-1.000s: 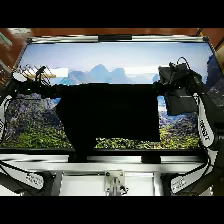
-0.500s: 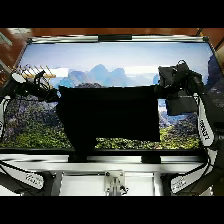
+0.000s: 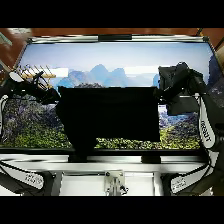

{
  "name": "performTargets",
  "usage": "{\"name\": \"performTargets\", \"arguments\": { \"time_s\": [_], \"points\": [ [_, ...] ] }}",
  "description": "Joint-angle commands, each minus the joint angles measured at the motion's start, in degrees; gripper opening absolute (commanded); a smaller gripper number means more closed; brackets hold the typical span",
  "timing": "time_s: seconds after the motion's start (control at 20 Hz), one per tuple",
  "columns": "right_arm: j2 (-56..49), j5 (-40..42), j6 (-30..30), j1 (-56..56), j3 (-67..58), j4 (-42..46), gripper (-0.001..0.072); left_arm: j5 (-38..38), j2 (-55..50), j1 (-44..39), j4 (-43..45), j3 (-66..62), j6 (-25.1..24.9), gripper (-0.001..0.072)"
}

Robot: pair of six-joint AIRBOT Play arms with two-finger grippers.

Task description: Fold the shirts.

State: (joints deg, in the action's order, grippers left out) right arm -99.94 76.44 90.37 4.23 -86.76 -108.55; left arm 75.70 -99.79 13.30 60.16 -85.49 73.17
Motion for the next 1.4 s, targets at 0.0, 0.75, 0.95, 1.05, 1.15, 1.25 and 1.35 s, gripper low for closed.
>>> {"name": "performTargets", "arguments": {
  "time_s": [0.0, 0.75, 0.95, 1.05, 1.15, 1.25, 1.35],
  "points": [
    [4.8, 10.3, 2.3, 0.0, -0.1, 9.6, 0.0514, 8.7, 3.1, 3.0, 0.4, -0.6, 1.1, 0.044],
    [24.3, 8.6, 3.2, 7.5, 19.9, 10.1, 0.0514, -2.8, 29.6, 7.7, -13.9, 56.0, -19.2, 0.0539],
    [24.3, 8.6, 3.2, 7.5, 19.9, 10.1, 0.0513, -6.9, 29.6, 4.0, -14.2, 56.9, -19.6, 0.0452],
    [24.3, 8.5, 3.2, 7.5, 19.9, 10.2, 0.0514, -8.9, 29.2, 2.0, -15.4, 56.9, -19.6, 0.0451],
    [24.3, 8.5, 3.1, 7.5, 19.9, 10.8, 0.0513, -10.8, 28.3, -0.2, -15.5, 56.9, -19.4, 0.0449],
    [24.3, 8.6, 2.8, 7.5, 19.9, 12.1, 0.0513, -12.5, 27.0, -1.4, -15.4, 56.9, -18.2, 0.0423],
    [24.3, 9.2, 2.8, 7.6, 21.1, 12.5, 0.0514, -12.9, 26.5, -1.5, -15.4, 56.8, -17.4, 0.0032]
  ]
}}
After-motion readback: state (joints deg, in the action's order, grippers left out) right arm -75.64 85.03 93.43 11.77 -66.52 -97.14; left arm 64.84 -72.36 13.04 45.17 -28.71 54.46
